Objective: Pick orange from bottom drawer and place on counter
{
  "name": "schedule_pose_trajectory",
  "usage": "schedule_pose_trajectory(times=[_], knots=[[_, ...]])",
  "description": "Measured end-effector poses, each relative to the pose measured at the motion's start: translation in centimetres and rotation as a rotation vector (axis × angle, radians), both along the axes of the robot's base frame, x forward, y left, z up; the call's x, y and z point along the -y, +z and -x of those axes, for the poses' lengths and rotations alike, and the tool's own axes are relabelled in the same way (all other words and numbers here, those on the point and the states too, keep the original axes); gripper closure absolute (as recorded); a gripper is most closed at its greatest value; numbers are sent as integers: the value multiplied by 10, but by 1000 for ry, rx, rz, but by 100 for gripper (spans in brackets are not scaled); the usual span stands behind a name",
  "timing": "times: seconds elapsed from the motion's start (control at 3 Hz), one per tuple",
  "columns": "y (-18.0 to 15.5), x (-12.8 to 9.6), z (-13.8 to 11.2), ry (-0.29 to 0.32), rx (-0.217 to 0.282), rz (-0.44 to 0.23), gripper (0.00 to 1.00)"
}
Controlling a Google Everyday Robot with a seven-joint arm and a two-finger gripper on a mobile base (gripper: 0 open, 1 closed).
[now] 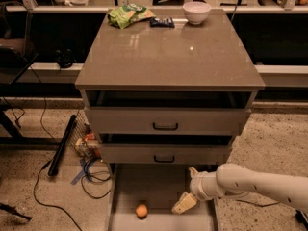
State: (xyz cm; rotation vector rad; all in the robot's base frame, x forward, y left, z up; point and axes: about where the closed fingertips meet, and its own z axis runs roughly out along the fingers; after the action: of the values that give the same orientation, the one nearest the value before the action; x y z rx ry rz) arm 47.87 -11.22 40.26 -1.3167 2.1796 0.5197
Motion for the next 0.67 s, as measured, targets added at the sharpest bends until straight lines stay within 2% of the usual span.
schedule_pose_trajectory(times=[0.33, 0.67], knots=[[1, 0, 1, 4, -2, 0, 0], [-21, -11, 2, 34, -7, -10, 0]])
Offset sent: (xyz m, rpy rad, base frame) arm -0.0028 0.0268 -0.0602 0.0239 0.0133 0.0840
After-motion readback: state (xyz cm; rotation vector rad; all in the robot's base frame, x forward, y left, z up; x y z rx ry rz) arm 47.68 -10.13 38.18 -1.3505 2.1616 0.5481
